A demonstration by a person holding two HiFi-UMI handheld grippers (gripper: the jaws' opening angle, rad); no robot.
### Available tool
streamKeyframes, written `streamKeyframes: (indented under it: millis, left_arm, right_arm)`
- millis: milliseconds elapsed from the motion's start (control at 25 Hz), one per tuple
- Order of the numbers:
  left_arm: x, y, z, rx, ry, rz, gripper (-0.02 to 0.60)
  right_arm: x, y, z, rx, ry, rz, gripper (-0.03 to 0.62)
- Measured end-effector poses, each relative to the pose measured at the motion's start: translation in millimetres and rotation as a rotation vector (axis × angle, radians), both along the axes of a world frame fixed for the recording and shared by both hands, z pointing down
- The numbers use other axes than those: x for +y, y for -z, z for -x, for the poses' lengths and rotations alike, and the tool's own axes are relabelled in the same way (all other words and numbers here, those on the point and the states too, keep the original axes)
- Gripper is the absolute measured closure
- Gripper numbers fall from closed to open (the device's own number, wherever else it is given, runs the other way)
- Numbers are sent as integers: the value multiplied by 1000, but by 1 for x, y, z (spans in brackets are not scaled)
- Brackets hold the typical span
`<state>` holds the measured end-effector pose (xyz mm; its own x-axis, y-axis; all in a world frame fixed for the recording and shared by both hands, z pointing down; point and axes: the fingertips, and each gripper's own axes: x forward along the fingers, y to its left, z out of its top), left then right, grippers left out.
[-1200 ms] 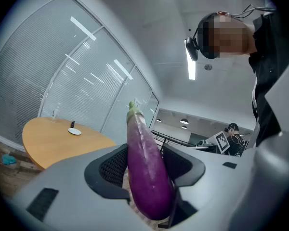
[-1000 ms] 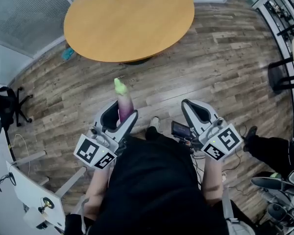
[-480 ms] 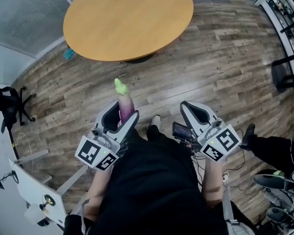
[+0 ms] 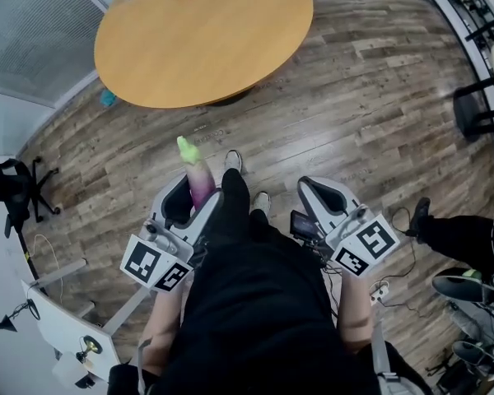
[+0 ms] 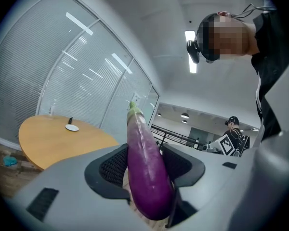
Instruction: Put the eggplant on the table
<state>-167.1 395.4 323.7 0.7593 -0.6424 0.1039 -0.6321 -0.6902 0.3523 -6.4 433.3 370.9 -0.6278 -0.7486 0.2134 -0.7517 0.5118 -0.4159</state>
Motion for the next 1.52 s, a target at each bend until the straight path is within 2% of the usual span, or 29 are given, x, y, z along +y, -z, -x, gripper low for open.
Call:
streamKeyframes:
  millis: [160, 440, 800, 1200, 1520]
  left_arm:
    - [-12, 1, 1, -33, -6, -31, 347]
    - [-51, -4, -13, -23, -30, -14, 347]
    - [-129, 4, -22, 23, -59, -17, 347]
    - [-216, 12, -13, 57, -85, -62, 347]
    - [-256, 4, -5, 85, -102, -29, 347]
  right_arm:
    - [-4, -2, -1, 8, -22, 10, 577]
    - [-31, 1, -11, 37, -56, 13, 577]
    - [-103, 16, -17, 73, -93, -1, 577]
    - [-183, 31, -9, 111, -146, -34, 577]
    - [-221, 26, 5, 115, -160, -23, 577]
